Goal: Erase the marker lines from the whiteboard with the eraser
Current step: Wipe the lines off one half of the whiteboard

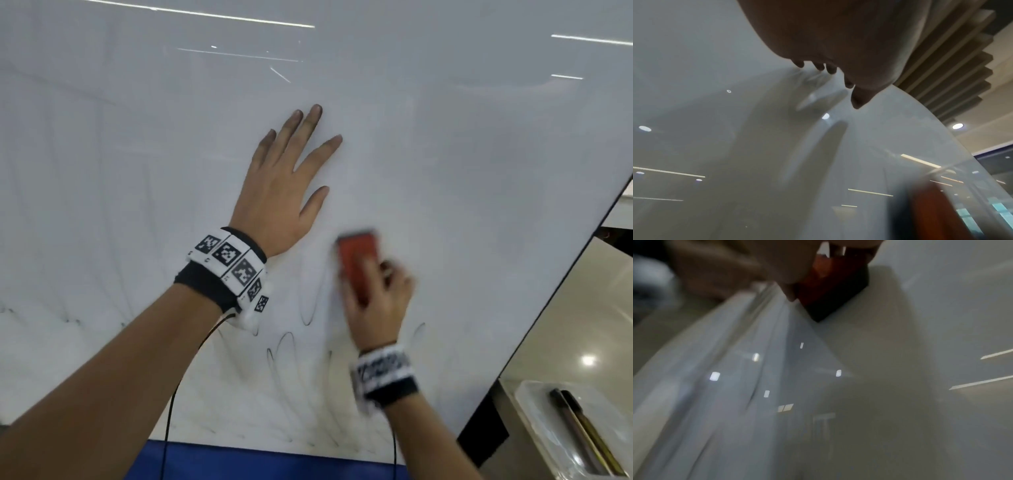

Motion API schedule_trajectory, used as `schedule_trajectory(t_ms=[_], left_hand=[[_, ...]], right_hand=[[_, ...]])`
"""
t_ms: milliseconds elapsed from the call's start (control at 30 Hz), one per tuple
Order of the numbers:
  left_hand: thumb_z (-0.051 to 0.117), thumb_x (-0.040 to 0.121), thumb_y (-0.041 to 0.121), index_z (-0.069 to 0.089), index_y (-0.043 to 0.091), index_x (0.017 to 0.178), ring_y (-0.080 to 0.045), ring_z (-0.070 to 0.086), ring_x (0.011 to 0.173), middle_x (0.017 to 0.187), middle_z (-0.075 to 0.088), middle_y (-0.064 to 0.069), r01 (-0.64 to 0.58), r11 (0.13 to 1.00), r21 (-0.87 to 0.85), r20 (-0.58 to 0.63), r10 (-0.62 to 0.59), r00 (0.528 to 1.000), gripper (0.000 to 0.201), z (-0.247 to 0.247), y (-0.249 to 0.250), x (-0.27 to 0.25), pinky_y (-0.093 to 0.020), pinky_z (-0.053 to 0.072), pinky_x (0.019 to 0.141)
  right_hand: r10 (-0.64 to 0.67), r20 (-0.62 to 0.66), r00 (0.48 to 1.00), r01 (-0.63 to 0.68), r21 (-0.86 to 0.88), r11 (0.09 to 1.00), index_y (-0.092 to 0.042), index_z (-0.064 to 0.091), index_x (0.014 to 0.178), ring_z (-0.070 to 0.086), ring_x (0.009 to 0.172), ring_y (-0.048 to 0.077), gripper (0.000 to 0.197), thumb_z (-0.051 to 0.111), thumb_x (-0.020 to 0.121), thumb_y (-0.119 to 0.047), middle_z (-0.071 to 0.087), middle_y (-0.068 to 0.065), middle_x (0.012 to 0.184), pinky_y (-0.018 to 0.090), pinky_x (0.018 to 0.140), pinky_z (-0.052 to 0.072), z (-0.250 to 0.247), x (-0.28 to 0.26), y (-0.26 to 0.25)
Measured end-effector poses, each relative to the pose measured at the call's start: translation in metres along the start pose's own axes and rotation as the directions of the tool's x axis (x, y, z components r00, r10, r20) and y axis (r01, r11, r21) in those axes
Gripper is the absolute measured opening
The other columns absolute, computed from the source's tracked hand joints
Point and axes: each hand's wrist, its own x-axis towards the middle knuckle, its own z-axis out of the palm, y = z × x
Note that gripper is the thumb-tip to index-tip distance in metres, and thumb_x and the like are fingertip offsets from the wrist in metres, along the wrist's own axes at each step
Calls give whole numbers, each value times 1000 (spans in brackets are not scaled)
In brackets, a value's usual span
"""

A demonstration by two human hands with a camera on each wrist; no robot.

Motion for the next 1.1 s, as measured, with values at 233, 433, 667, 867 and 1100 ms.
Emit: schedule_trajectory(t_ms=[233,433,667,867,1100], left_hand=[[54,101,45,33,25,157,-35,7,158,170,11,-14,345,938,-32,-229,-343,911,64,-45,-81,-23,-57,15,125],[47,101,60,24,29,160,-33,6,158,171,7,-12,512,858,-39,-225,-507,832,71,-43,-132,-51,-57,18,124],[43,102,62,19,29,162,-34,7,158,171,6,-14,459,888,25,-204,-445,872,73,-42,-140,-56,-53,18,124],[40,104,61,17,28,162,-34,5,158,170,6,-14,445,894,46,-222,-425,877,71,-37,-143,-62,-54,17,126],[38,105,59,17,25,163,-35,6,158,170,7,-16,457,888,54,-233,-433,870,70,-30,-141,-62,-55,15,126]], right_hand=[[-193,112,975,192,19,981,-21,72,111,48,79,29,38,88,77,-28,62,14,107,42,70,49,-5,-21,7],[259,-333,906,-215,165,963,-16,69,119,58,88,35,52,88,75,-38,61,14,102,48,76,52,-18,107,-5],[-164,214,963,166,9,986,-27,57,109,48,78,27,53,92,70,-33,66,9,92,44,69,48,30,-66,-33],[94,-339,936,-65,96,993,-13,72,108,54,94,33,43,88,75,-34,59,19,108,34,86,45,-6,119,-41],[37,-2,999,-36,137,990,-6,76,100,56,96,35,32,91,74,-17,57,20,114,44,85,52,39,-21,-56]])
